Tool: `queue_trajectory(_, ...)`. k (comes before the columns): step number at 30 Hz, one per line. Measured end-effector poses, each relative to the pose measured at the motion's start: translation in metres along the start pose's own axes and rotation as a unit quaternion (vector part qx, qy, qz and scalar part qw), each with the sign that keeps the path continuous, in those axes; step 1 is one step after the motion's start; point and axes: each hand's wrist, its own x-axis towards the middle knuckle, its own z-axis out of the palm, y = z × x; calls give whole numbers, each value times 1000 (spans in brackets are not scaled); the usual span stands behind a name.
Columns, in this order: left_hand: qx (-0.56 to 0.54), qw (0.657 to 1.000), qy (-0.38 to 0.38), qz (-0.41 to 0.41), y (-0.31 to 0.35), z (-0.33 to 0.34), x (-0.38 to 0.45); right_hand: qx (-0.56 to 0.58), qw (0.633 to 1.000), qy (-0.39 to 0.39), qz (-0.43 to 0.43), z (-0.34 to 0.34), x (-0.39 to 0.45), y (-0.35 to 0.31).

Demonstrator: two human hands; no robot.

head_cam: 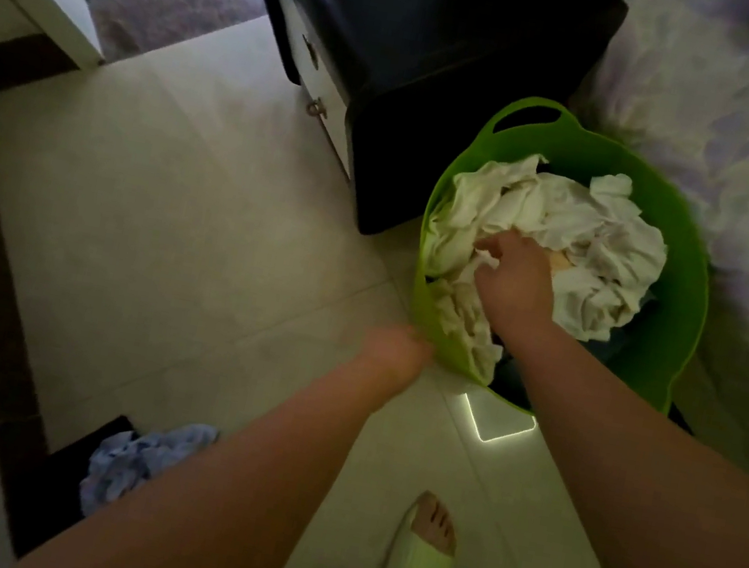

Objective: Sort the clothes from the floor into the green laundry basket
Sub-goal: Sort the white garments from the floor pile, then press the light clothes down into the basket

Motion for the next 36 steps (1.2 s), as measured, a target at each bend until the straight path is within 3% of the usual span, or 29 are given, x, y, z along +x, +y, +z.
queue_trajectory(2, -53, 999, 0, -10, -18, -20, 2, 30, 999, 6, -17, 10, -15, -18)
queue_trajectory(6, -130, 988, 70, -55, -57, -62, -6, 36, 995, -69, -65, 40, -45, -54)
queue_trajectory(11, 3, 990, 128, -61, -162, -116, -21, 25, 975, -196, -99, 118, -107, -101)
queue_trajectory(16, 137, 978, 125, -100, -269, -149, -52, -32, 960, -263, -88, 195, -175, -114)
queue_trajectory(25, 60, 973, 165, -148, -462, -187, -71, -130, 904, -407, 1, 332, -271, -100)
queue_trajectory(31, 21, 975, 138, -175, -566, -158, -48, -176, 849, -496, 38, 424, -315, -57)
queue_trajectory(36, 44, 981, 76, -172, -596, -139, -42, -228, 811, -538, -4, 466, -327, -48)
